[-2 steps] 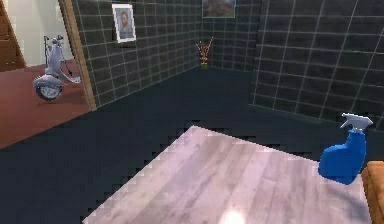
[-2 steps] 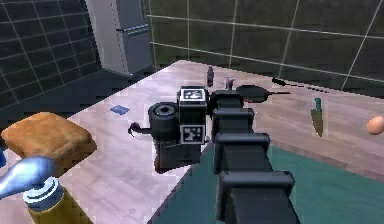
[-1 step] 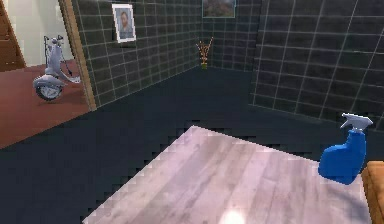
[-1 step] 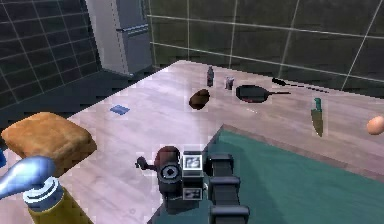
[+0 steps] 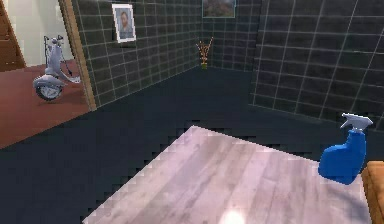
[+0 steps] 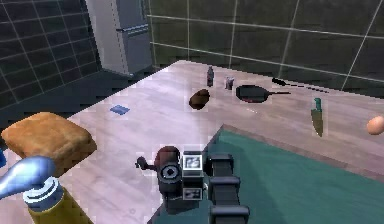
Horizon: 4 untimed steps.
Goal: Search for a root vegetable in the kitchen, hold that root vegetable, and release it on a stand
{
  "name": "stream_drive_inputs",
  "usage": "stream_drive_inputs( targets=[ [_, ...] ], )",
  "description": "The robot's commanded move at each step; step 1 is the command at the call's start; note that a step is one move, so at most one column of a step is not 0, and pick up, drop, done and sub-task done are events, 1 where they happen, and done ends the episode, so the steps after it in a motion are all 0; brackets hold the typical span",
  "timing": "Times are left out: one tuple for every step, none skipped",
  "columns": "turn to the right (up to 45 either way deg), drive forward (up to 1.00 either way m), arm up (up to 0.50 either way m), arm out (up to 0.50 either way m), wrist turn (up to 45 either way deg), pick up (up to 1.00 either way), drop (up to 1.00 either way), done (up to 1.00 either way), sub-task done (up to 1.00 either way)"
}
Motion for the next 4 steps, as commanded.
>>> stream_drive_inputs(
  targets=[
    [0.0,0.0,0.1,0.0,0.0,0.0,0.0,0.0,0.0],
    [0.0,0.0,0.02,0.0,0.0,0.0,0.0,0.0,0.0],
    [0.0,0.0,0.0,0.0,-45.0,0.0,0.0,0.0,0.0],
    [0.0,0.0,0.0,0.0,-45.0,0.0,0.0,0.0,0.0]
  ],
)
